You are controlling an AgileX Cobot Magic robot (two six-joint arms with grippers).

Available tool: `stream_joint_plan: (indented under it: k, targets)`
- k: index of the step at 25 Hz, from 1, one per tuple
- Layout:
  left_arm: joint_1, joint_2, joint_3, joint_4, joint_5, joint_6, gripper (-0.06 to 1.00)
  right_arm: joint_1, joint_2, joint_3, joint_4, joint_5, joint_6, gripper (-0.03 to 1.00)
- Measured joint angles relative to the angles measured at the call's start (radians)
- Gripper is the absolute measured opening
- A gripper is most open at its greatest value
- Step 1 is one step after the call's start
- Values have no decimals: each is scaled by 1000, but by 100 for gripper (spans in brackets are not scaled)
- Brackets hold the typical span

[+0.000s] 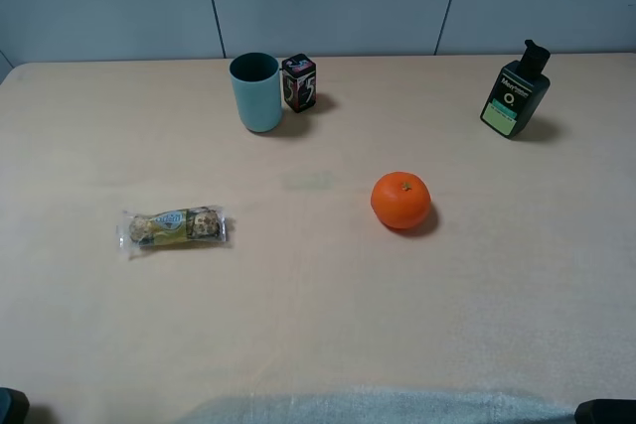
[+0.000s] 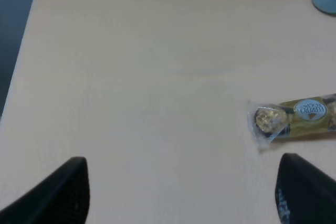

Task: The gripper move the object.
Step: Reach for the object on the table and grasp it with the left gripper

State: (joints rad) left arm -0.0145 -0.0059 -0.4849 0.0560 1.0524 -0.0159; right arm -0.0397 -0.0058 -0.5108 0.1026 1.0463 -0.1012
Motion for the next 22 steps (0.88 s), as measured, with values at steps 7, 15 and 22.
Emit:
stream_joint_plan:
  k: [7, 15, 22]
  targets:
    - [0, 0, 0, 0, 1, 0, 72, 0, 0, 0, 0, 0, 0, 62]
    - [0, 0, 0, 0, 1, 0, 72, 0, 0, 0, 0, 0, 0, 62]
    - [0, 0, 0, 2, 1, 0, 72, 0, 0, 0, 0, 0, 0, 62]
